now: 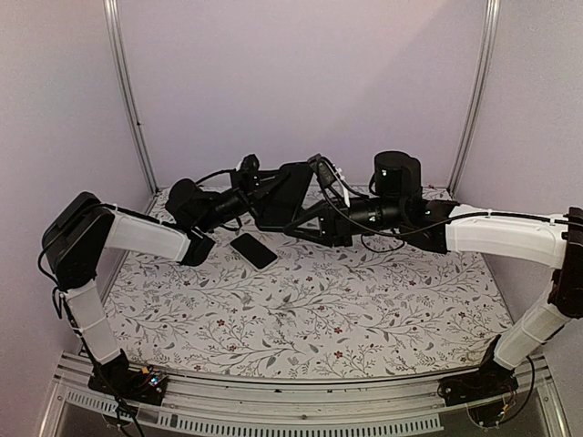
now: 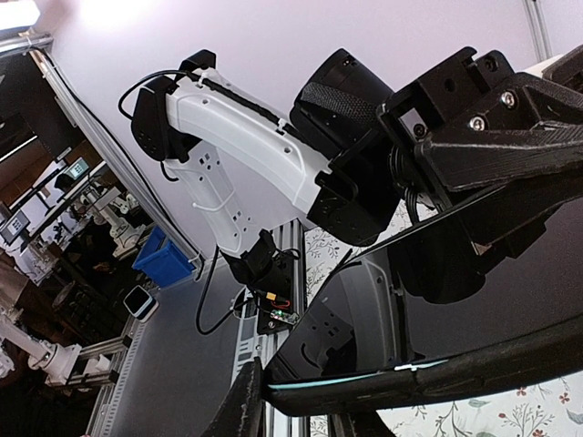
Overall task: Take the phone out of the phone case
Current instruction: Remove the bottom right corner of the phone case from the phone.
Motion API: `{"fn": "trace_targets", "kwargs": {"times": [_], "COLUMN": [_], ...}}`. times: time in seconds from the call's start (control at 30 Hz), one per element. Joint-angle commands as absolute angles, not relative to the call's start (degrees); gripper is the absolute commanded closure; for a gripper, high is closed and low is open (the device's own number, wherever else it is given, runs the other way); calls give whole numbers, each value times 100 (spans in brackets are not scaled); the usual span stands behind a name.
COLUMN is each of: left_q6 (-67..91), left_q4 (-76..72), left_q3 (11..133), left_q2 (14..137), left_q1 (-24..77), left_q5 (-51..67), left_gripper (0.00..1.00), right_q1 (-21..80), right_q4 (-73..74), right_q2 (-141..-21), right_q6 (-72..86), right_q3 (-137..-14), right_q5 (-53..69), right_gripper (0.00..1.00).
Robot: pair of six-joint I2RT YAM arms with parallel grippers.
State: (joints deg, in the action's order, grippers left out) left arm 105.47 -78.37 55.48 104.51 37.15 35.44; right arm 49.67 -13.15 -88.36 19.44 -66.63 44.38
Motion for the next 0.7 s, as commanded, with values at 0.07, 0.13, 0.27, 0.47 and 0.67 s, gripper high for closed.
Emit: {"fn": "trace_targets", "kwargs": {"times": [0.07, 0.13, 0.27, 0.47, 0.67], "left_q6": [10437, 10527, 10564, 10656, 10682], "left_q4": [-7067, -7092, -7013, -6969, -6922], "left_q3": [5506, 5487, 5430, 5244, 5245], "left_q2": [10531, 10521, 10505, 10477, 10485], "left_q1": [4341, 4358, 4385, 4401, 4412], "left_q5": [4126, 4121, 4082, 3945, 3894], "left_gripper": [100, 100, 100, 100, 100], "right_q1": [4890, 4871, 4860, 4868, 4866], "right_q4": [-2386, -2324, -2207, -2069, -2013], "right_q2": [-8839, -8805, -8761, -8782, -8826], "right_q6": [1276, 1168, 894, 647, 522], "right_q3": [-7214, -7216, -7333, -7444, -7488], "right_q5": [3986, 3836, 3589, 3232, 2902], "right_gripper": [86, 83, 82, 85, 90]}}
